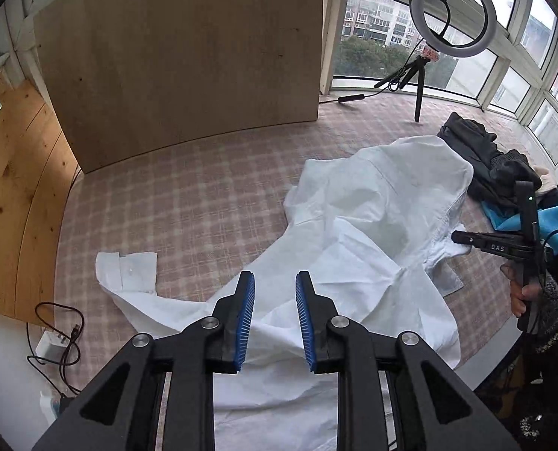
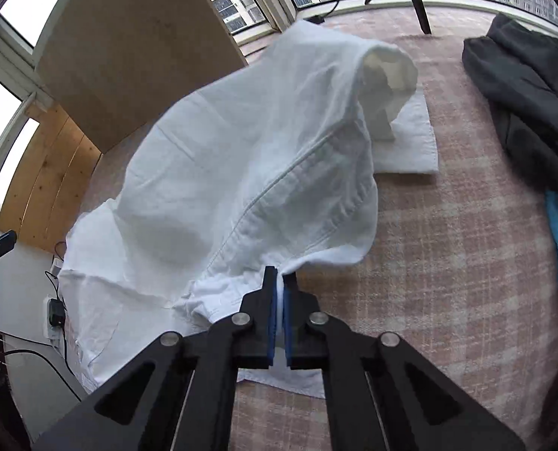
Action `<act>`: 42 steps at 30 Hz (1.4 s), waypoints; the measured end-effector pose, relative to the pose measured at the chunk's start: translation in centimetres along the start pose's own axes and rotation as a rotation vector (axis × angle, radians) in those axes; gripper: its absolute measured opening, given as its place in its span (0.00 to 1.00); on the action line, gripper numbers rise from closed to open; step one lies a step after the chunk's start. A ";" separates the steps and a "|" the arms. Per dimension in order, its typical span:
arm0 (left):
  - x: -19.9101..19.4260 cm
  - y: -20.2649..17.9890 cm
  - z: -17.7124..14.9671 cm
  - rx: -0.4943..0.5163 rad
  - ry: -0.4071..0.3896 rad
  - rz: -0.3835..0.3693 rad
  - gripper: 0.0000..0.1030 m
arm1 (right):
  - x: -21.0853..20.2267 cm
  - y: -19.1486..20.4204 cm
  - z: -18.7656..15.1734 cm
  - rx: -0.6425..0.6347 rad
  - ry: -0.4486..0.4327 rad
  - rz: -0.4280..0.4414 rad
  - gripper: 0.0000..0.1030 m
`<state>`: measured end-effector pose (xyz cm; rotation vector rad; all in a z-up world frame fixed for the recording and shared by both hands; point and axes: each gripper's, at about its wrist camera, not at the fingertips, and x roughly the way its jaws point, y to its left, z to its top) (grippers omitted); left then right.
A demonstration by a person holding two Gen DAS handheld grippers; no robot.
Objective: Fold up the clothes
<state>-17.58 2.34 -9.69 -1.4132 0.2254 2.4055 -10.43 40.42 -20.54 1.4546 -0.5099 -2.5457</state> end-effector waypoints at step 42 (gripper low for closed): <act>17.8 -23.4 10.9 0.426 0.201 -0.272 0.01 | -21.3 -11.0 -6.8 0.053 -0.171 -0.401 0.03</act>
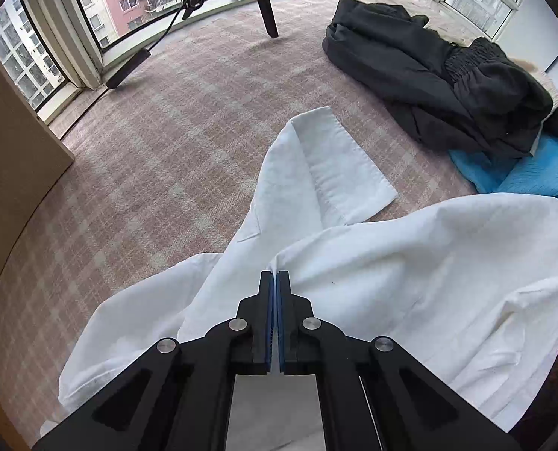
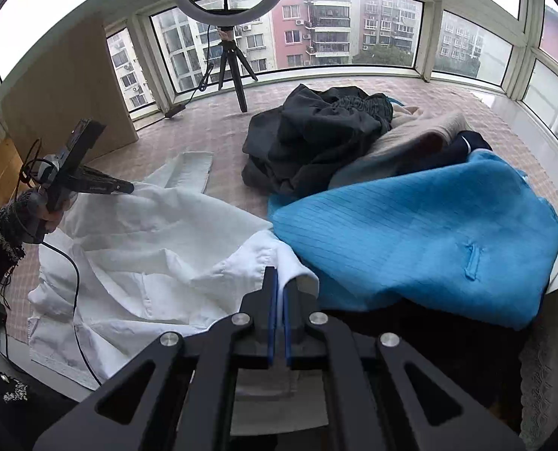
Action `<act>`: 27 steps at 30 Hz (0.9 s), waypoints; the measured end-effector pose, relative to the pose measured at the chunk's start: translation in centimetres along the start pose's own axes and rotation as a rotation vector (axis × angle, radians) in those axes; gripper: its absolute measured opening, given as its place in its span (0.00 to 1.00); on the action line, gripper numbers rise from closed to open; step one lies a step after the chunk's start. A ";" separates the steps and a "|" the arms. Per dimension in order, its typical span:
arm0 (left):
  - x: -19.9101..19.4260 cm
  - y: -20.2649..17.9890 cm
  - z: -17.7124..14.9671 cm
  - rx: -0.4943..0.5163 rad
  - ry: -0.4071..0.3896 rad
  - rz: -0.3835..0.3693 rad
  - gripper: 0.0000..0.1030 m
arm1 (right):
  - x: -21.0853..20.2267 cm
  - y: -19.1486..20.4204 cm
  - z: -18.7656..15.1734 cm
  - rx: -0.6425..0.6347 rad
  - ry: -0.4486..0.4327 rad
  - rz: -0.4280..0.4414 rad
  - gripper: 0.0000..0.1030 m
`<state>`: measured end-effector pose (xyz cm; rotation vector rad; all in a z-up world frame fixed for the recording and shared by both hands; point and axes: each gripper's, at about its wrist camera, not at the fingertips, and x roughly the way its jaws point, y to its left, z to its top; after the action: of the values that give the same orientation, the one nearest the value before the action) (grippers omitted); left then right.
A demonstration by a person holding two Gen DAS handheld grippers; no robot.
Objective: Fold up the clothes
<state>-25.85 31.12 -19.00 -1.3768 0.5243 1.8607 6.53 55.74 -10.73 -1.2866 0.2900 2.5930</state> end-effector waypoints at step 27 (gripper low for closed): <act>-13.1 -0.7 -12.5 -0.112 -0.081 0.012 0.48 | 3.6 1.2 -1.1 -0.037 0.080 0.048 0.03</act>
<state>-15.62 18.59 -10.88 -1.3661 0.3928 1.9722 4.85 54.73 -14.20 -1.4156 0.2921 2.6016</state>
